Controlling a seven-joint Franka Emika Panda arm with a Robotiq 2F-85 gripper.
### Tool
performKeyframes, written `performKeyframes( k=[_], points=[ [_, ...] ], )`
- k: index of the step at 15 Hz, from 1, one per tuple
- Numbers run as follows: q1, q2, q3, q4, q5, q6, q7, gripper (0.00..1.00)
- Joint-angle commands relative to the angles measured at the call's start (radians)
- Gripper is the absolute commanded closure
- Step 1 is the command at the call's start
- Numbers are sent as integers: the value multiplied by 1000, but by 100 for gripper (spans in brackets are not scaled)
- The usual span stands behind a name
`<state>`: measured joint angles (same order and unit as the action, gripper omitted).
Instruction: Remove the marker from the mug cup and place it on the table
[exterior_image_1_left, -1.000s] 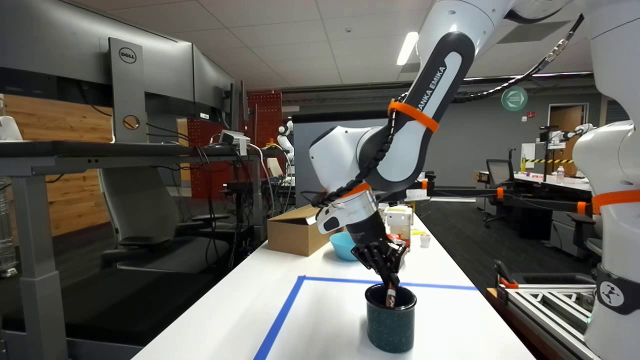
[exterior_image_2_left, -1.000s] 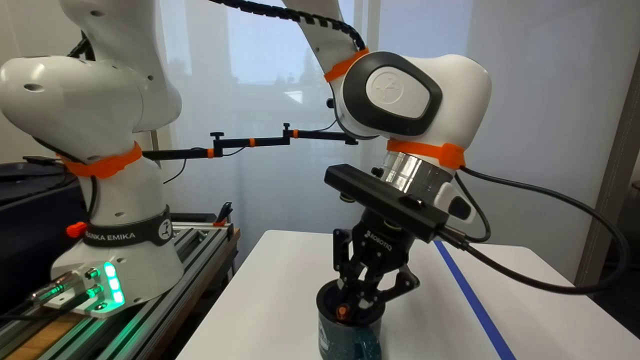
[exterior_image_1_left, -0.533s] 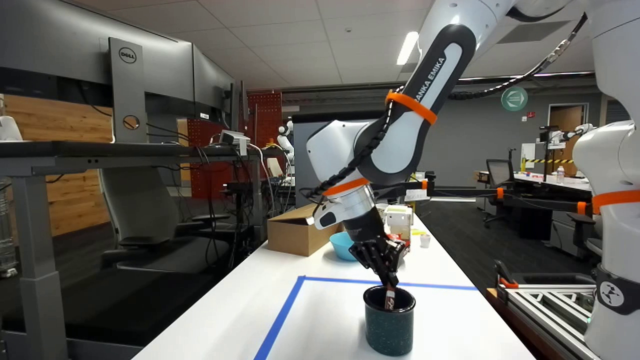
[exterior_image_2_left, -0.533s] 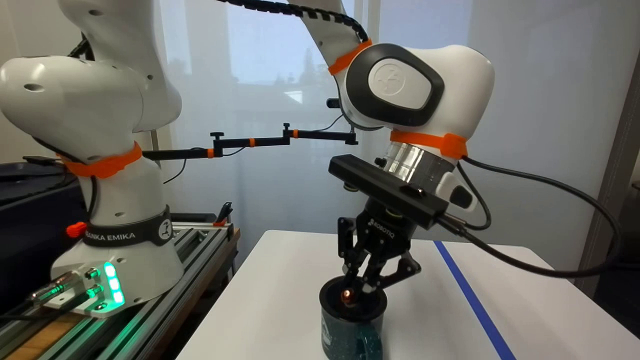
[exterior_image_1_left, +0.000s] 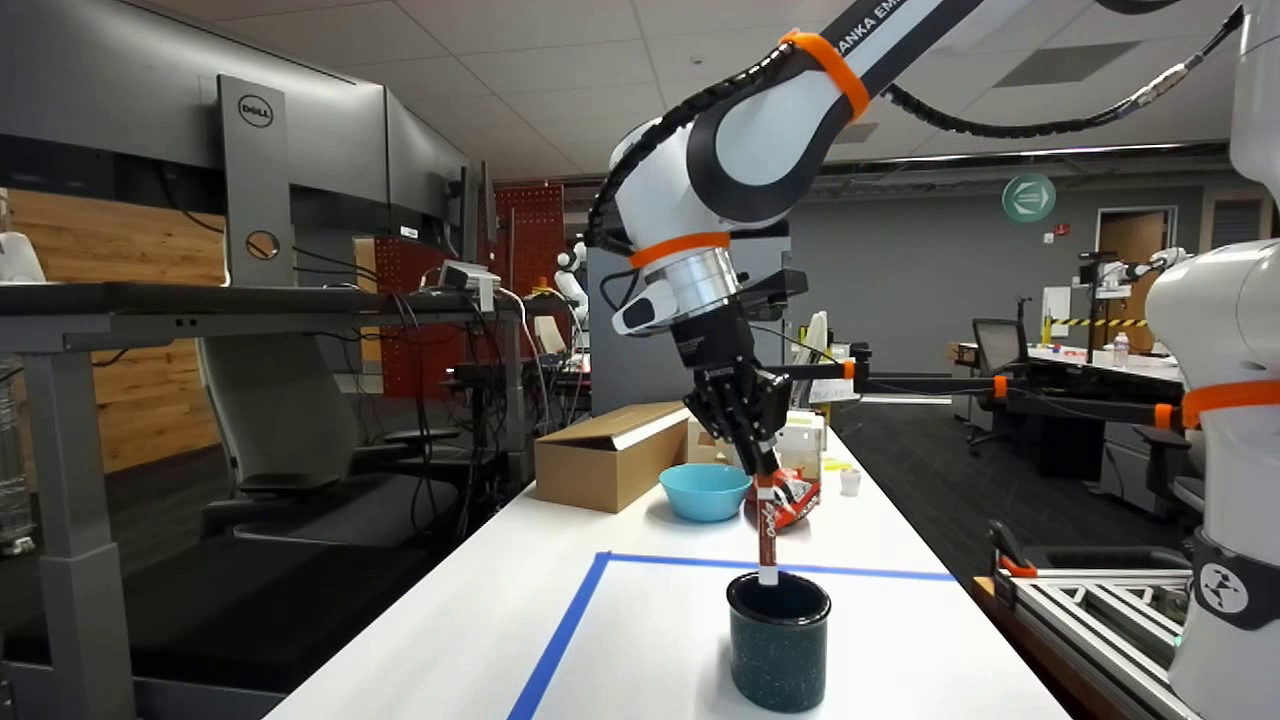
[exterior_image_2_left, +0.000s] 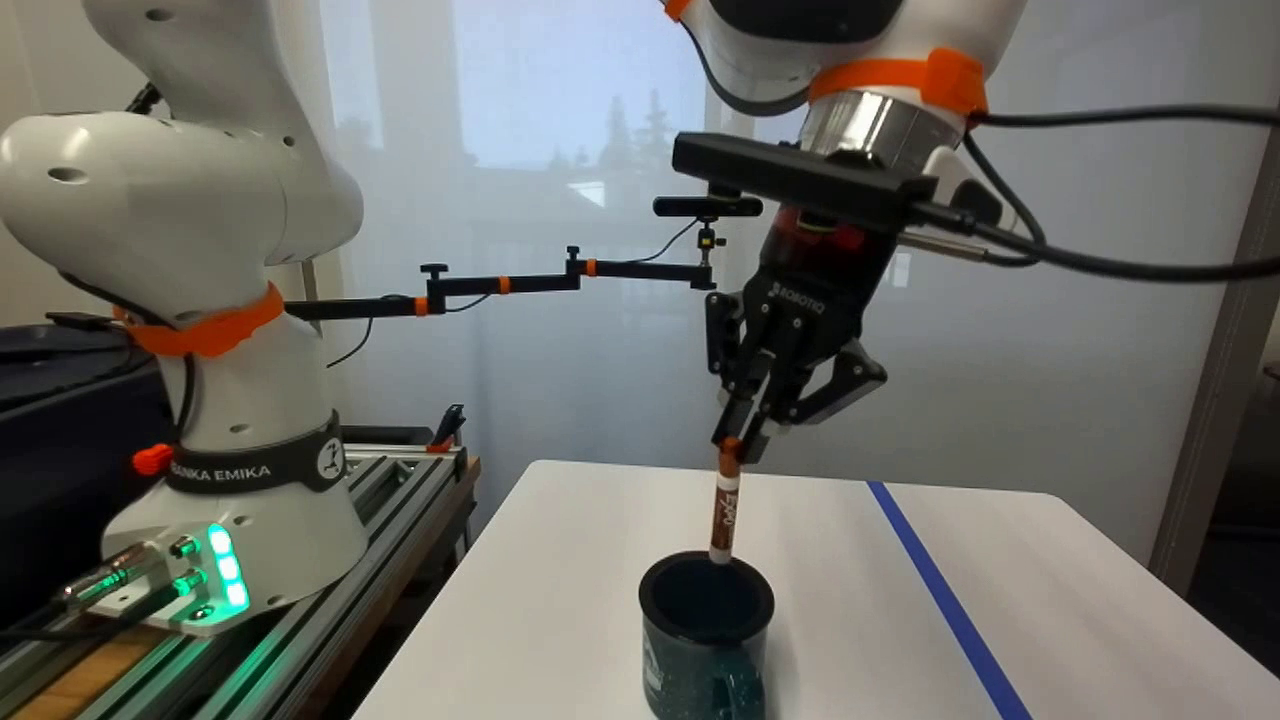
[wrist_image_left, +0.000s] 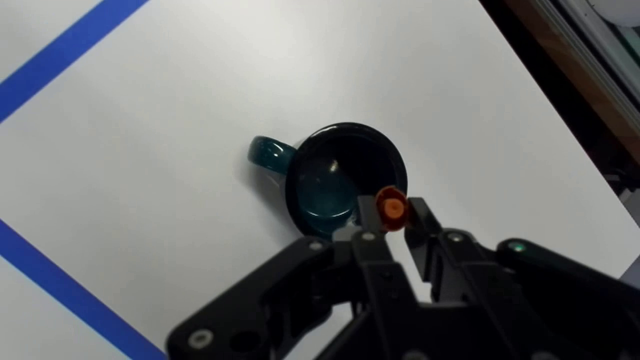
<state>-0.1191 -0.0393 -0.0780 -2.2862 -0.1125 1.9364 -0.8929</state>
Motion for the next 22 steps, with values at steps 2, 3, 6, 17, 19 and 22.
performKeyframes(
  k=[2, 3, 6, 17, 19, 22],
  points=[
    [-43, -50, -85, 17, 22, 28, 1, 95],
    [-51, -44, -103, 22, 26, 57, 3, 95],
    [-70, 6, -139, 35, 42, 192, 13, 95],
    [-111, 320, -111, 69, 24, 440, 23, 95],
    [-120, 351, -102, 76, 24, 430, 22, 95],
    [-131, 381, -100, 70, 11, 424, 31, 95]
  ],
)
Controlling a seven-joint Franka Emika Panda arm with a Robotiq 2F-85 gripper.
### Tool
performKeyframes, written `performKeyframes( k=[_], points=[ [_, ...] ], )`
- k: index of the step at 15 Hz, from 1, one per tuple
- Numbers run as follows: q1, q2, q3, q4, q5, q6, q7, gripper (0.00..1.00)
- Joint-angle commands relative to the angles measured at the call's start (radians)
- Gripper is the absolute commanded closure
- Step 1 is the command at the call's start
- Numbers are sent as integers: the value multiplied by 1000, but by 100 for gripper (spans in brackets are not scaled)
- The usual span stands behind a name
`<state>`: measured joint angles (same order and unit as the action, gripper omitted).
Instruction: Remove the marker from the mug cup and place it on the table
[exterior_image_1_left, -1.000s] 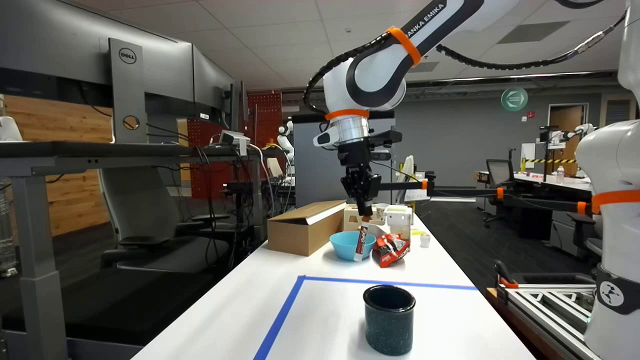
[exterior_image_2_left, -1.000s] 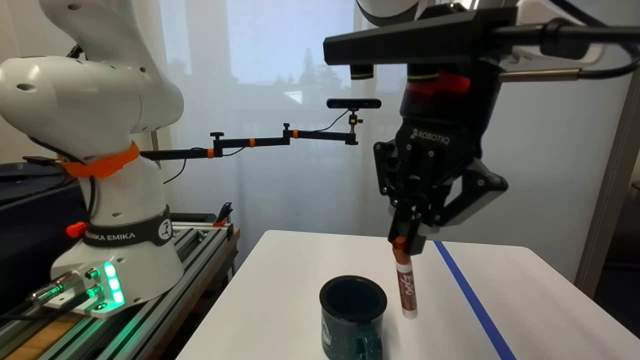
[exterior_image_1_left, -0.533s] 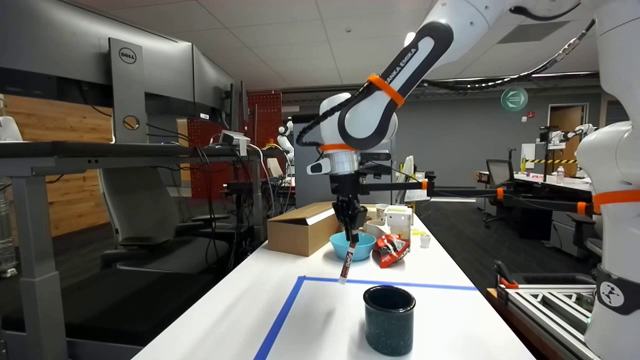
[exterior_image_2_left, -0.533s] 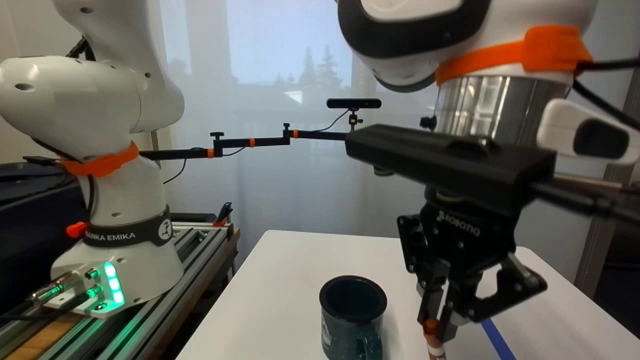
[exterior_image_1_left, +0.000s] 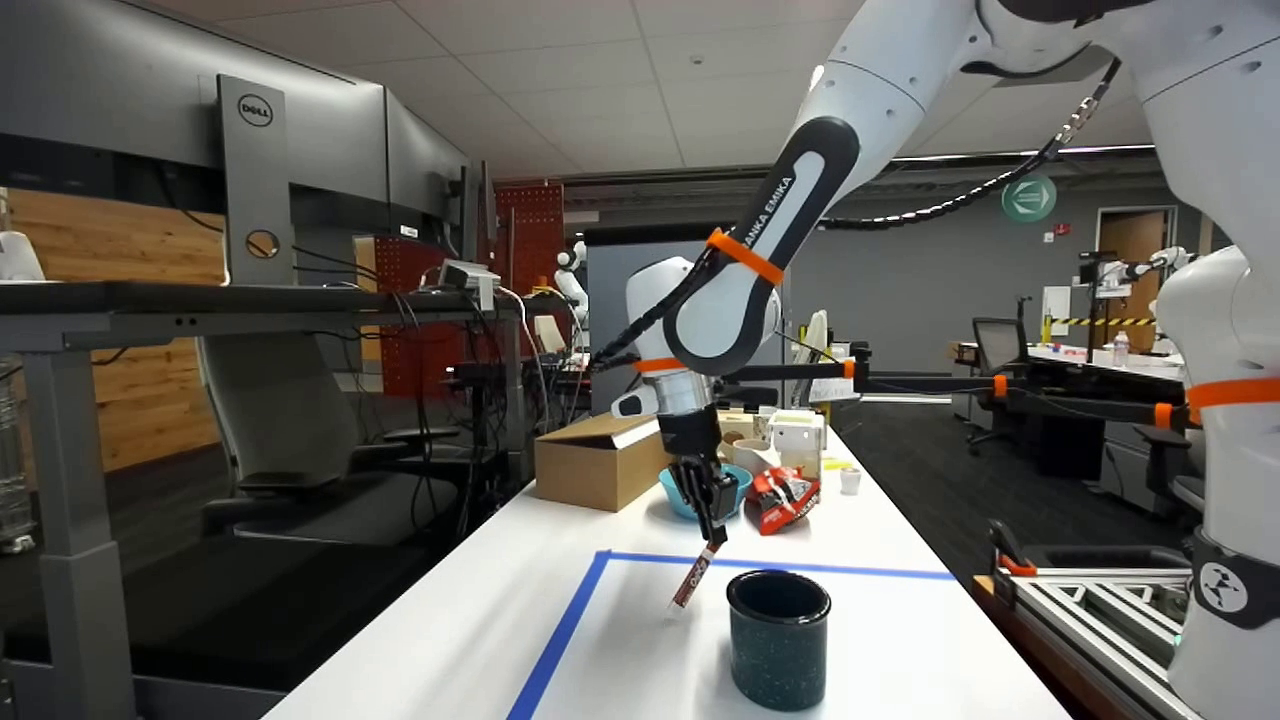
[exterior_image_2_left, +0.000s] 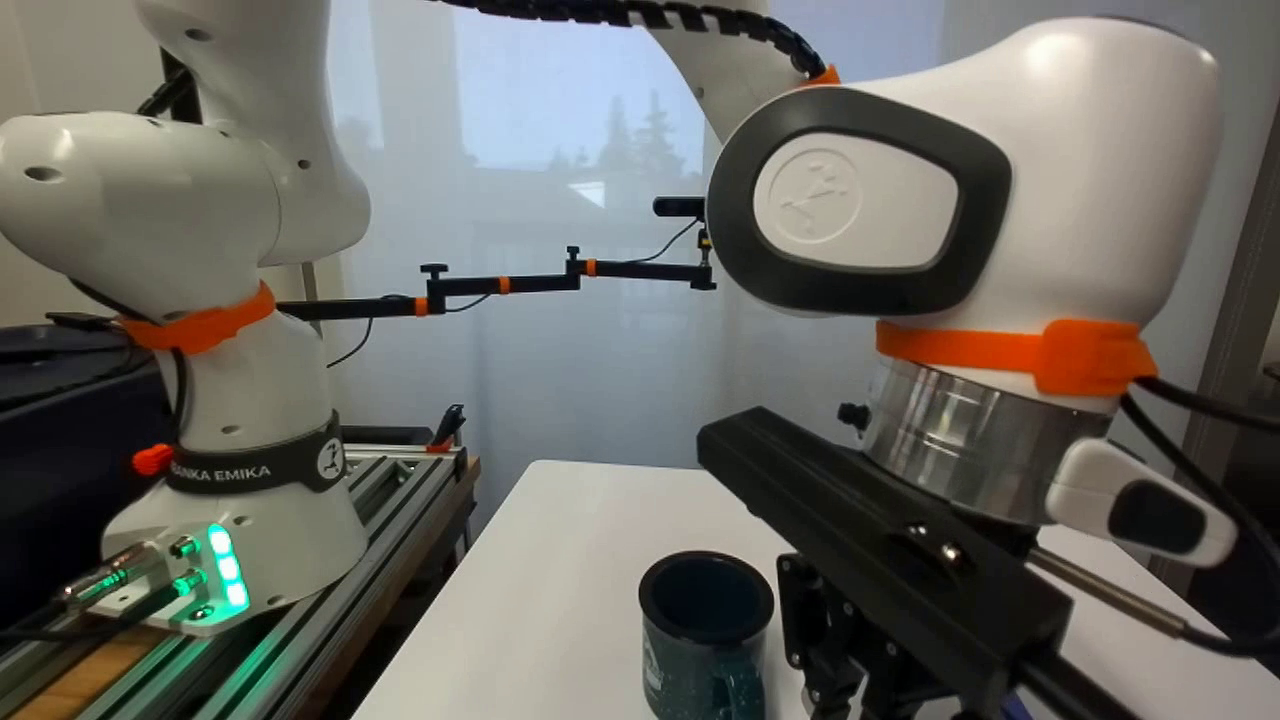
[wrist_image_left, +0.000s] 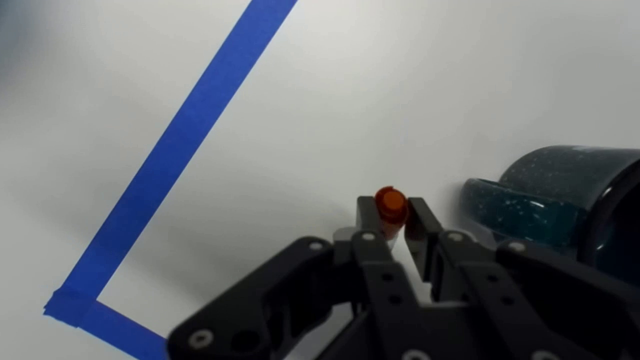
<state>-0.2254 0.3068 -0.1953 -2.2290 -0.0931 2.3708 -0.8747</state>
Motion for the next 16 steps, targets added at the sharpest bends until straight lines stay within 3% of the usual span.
performKeyframes(
  k=[1, 12, 13, 14, 16],
  points=[
    [-27, 45, 17, 8, -15, -10, 18, 95],
    [-34, 140, 53, 54, -22, -14, 31, 92],
    [-34, 146, 57, 61, -23, -13, 33, 56],
    [-35, 149, 62, 67, -21, -15, 33, 56],
    [-35, 147, 65, 72, -24, -14, 40, 45]
  ],
)
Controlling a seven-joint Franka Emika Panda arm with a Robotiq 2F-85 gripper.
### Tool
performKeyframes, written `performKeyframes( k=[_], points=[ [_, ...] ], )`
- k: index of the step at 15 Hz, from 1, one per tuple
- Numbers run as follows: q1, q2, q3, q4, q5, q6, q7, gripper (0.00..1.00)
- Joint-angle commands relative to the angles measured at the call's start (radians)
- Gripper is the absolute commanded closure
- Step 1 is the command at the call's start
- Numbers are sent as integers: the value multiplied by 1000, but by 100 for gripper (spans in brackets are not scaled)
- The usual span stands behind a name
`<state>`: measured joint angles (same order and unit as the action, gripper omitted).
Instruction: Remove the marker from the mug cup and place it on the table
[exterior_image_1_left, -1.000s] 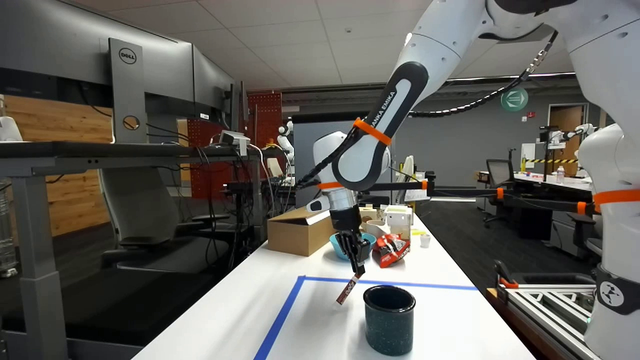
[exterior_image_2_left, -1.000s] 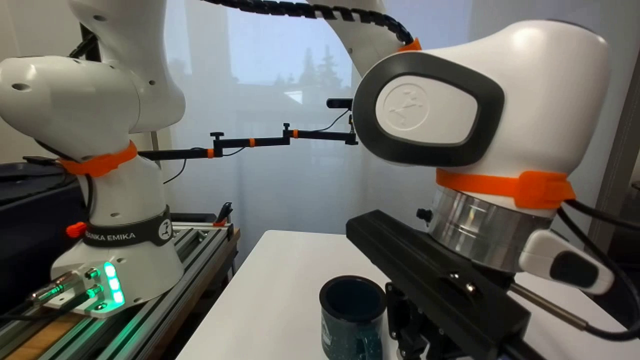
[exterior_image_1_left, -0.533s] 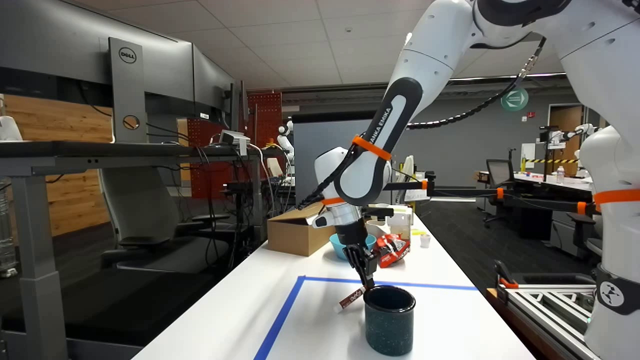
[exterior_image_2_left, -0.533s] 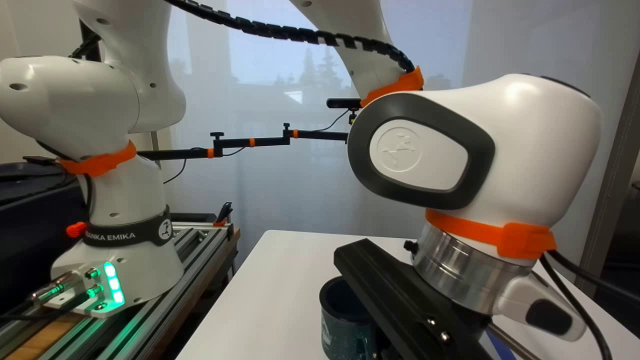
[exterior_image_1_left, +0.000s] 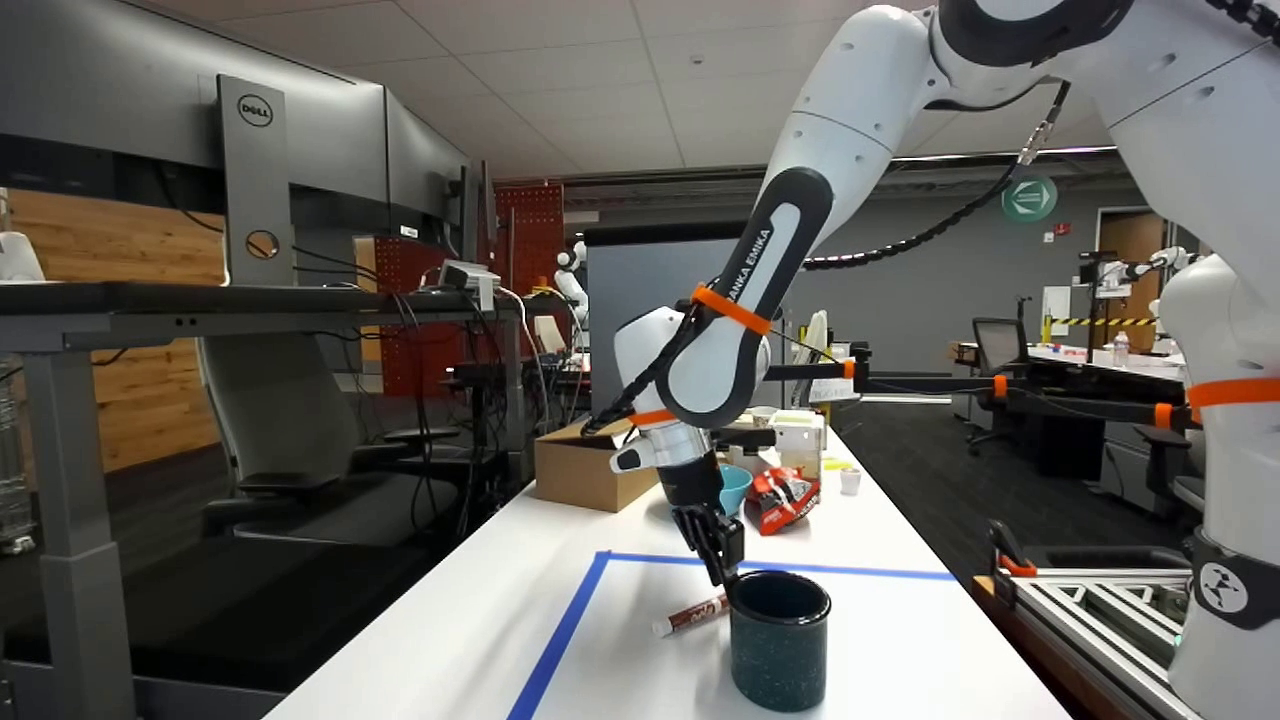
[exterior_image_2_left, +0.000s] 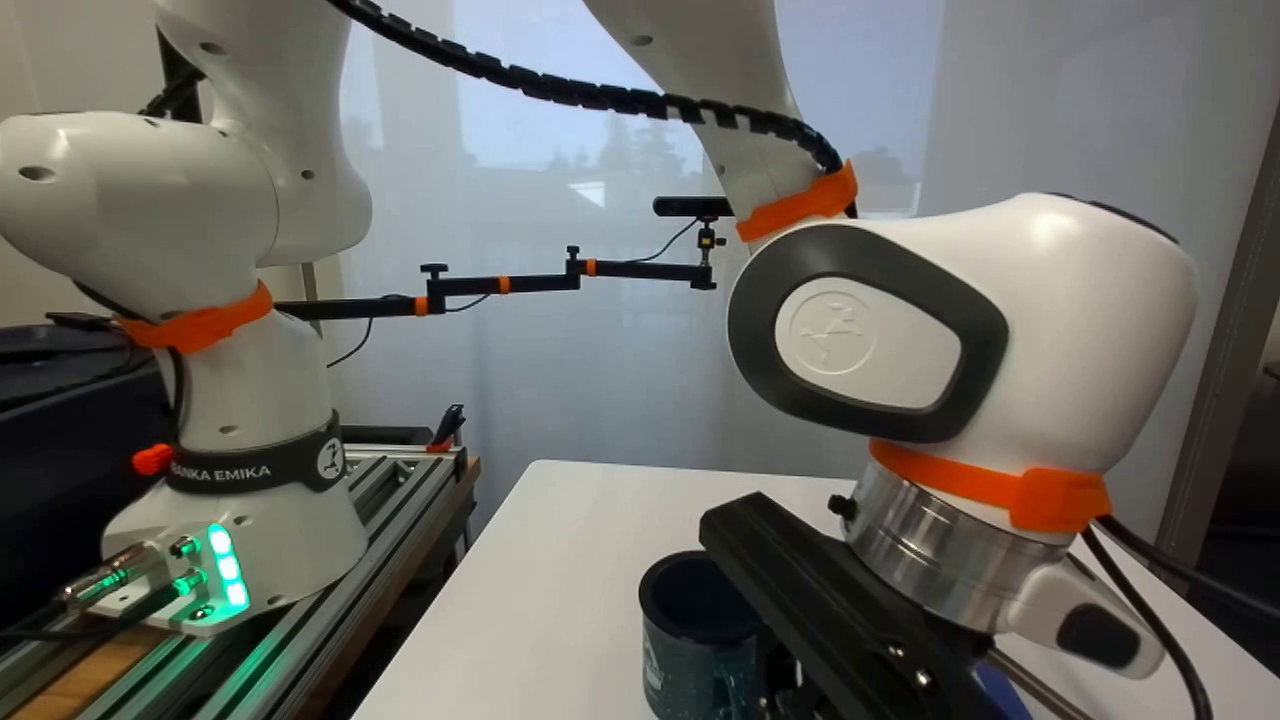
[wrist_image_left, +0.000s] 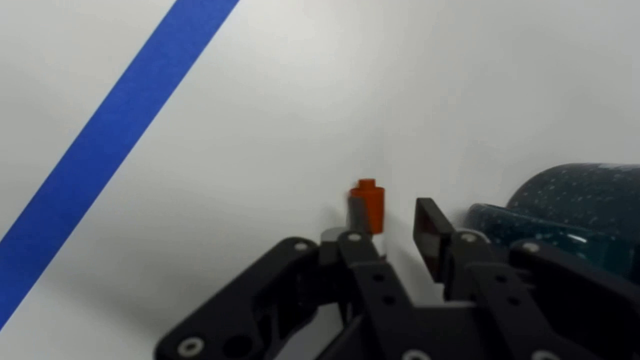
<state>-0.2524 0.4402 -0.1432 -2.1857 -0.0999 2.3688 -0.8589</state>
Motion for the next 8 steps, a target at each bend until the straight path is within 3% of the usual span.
performKeyframes(
  k=[1, 5, 8],
  points=[
    [-9, 12, 15, 31, -17, -13, 24, 37],
    [-5, -8, 26, 32, -14, -17, 32, 6],
    [5, -46, 44, 31, -6, -23, 35, 0]
  ],
)
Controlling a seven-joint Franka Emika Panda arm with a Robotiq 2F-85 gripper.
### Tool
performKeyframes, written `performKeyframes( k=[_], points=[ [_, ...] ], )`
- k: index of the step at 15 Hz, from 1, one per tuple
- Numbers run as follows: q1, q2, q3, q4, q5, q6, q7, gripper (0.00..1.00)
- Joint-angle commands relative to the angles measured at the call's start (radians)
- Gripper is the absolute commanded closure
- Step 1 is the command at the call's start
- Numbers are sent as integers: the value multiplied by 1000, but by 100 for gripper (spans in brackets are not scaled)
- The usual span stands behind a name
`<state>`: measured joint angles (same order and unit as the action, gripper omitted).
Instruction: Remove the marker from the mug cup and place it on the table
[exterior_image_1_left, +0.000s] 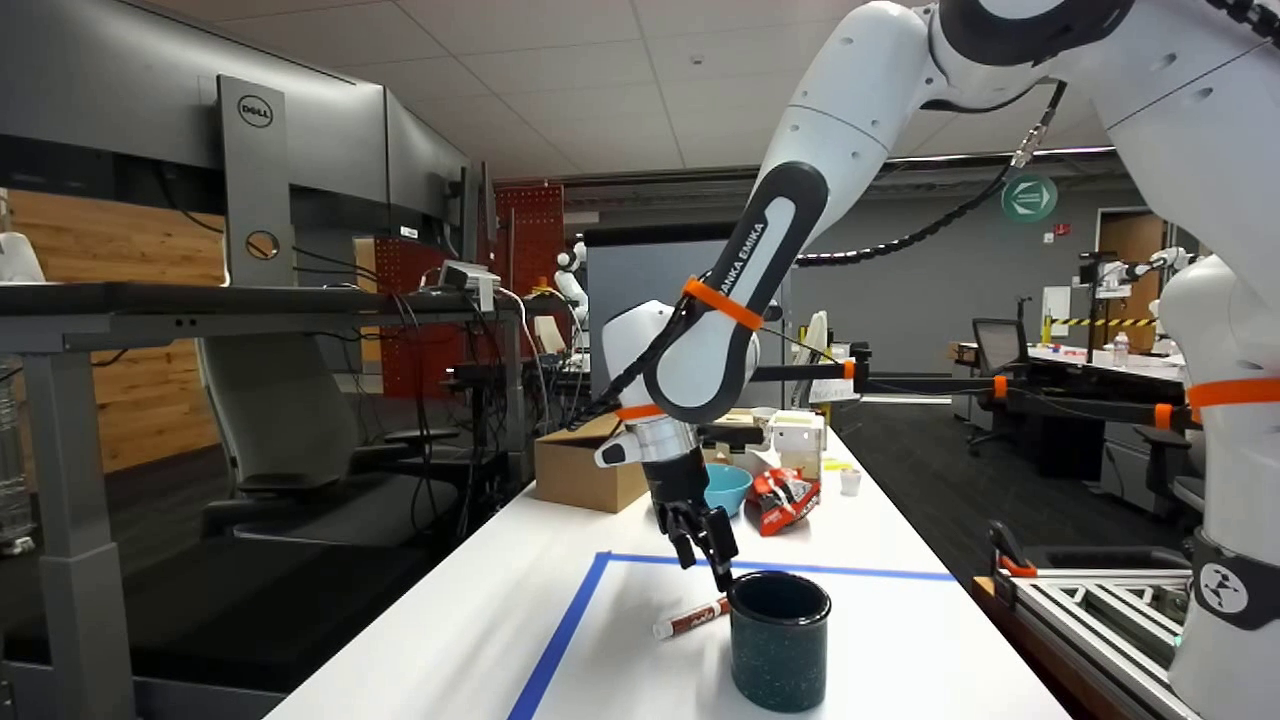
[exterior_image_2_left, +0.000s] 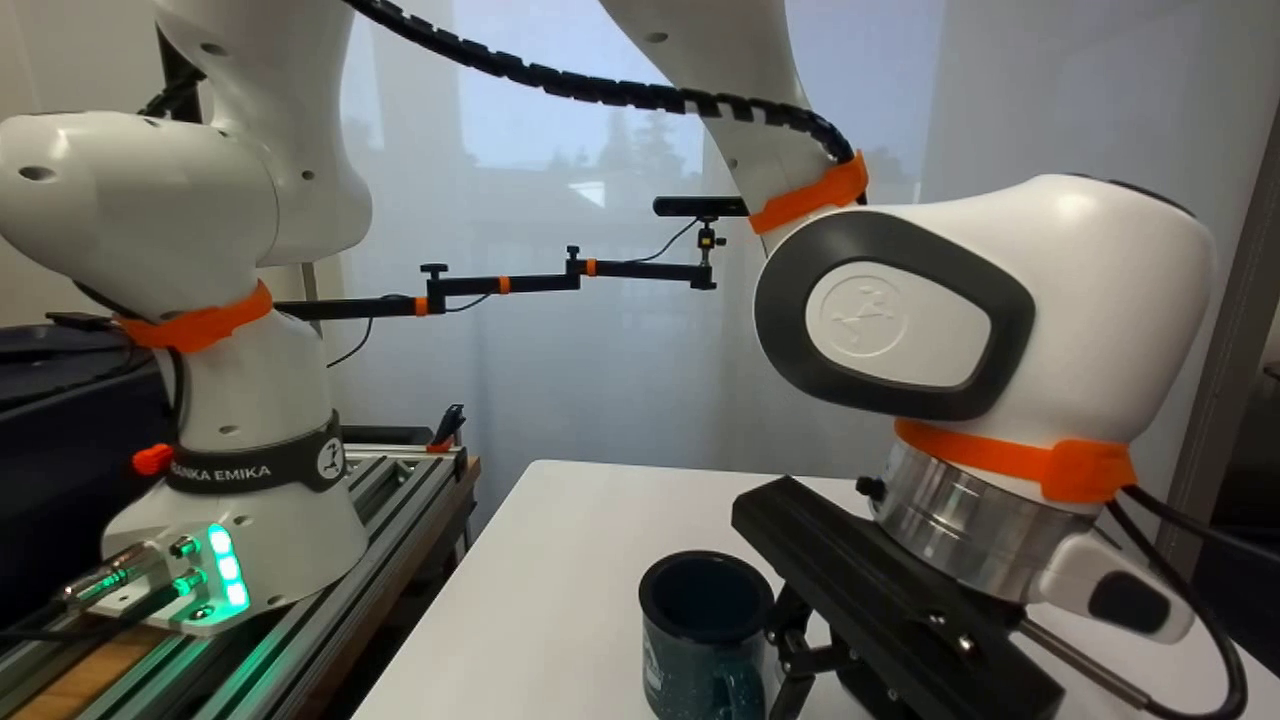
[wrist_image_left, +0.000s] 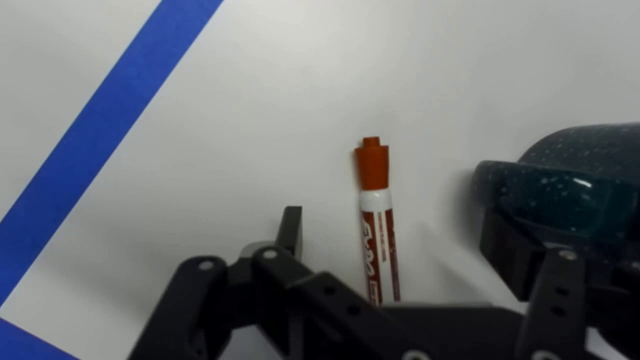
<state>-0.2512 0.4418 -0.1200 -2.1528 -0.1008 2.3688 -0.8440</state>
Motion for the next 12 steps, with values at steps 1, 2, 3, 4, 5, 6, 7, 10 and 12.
performKeyframes(
  k=[1, 2, 3, 4, 5, 6, 7, 10, 12],
  points=[
    [9, -63, 25, -4, -7, -26, 26, 0],
    [13, -90, 32, -9, -4, -34, 29, 0],
    [16, -114, 37, -18, -5, -31, 29, 0],
    [24, -151, 36, -31, -11, -39, 46, 0],
    [27, -190, 37, -45, -9, -40, 51, 0],
    [32, -229, 36, -65, 4, -39, 82, 0],
    [37, -260, 41, -78, 30, -52, 115, 0],
    [82, -370, 90, -176, 164, -81, 228, 0],
    [124, -431, 118, -227, 216, -73, 296, 0]
  ],
)
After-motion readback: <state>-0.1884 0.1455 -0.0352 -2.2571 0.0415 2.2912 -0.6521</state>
